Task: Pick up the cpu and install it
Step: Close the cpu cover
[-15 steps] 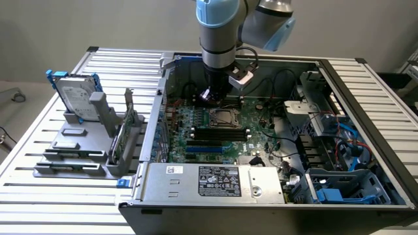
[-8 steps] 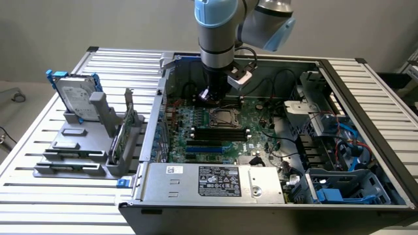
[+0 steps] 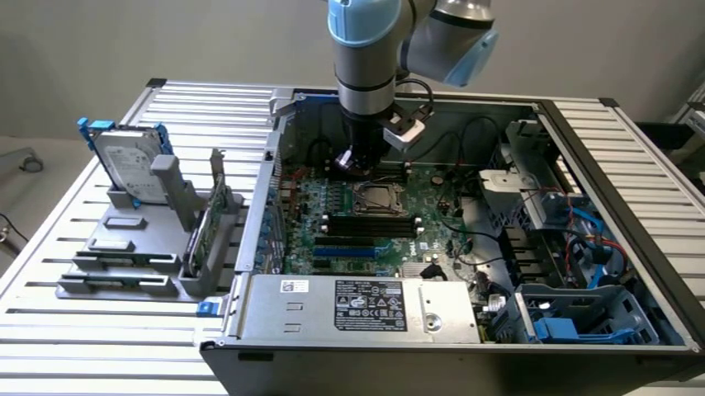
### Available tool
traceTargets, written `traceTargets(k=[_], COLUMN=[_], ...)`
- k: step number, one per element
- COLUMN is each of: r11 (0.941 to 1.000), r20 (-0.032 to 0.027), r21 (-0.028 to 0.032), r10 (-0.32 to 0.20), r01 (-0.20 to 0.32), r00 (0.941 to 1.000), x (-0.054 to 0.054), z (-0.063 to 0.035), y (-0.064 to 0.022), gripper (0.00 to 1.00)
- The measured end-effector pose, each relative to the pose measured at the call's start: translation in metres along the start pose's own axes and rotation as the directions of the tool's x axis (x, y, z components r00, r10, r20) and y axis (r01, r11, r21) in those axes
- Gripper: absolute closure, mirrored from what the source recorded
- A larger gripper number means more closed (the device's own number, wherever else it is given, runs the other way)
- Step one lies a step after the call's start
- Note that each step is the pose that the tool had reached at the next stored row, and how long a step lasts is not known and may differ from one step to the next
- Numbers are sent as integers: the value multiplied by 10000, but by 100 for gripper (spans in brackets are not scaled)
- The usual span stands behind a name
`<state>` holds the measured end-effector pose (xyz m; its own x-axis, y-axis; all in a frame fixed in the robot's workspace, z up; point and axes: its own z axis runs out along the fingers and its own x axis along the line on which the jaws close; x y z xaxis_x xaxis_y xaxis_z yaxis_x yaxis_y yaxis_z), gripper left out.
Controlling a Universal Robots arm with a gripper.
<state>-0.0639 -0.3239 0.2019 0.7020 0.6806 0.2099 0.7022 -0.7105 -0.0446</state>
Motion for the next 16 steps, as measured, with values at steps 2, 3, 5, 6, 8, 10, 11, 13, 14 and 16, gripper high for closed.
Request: traceTargets(k=[2,3,5,6,8,10,11,13,14,16], r11=[10000,10000,10000,10000,10000,10000,10000,10000,10000,10000], r20=[-5,-7,-11,-12,-15,-14,-14,-15,-15,-15], r21=[5,7,11,13,15,17,17,16,16,17], r10=[0,0,1,1,0,-1,-2,-3,-3,-3], r01=[0,0,-1,-1,0,2,2,3,3,4], r00=[10000,10000,10000,10000,10000,10000,10000,10000,10000,10000], x=[0,0,0,0,-1,0,0,1,2,3], z=[1,2,4,5,8,9,10,11,12,15], y=[0,0,0,0,0,0,1,2,3,5], gripper=[89,89,89,89,89,89,89,89,89,89])
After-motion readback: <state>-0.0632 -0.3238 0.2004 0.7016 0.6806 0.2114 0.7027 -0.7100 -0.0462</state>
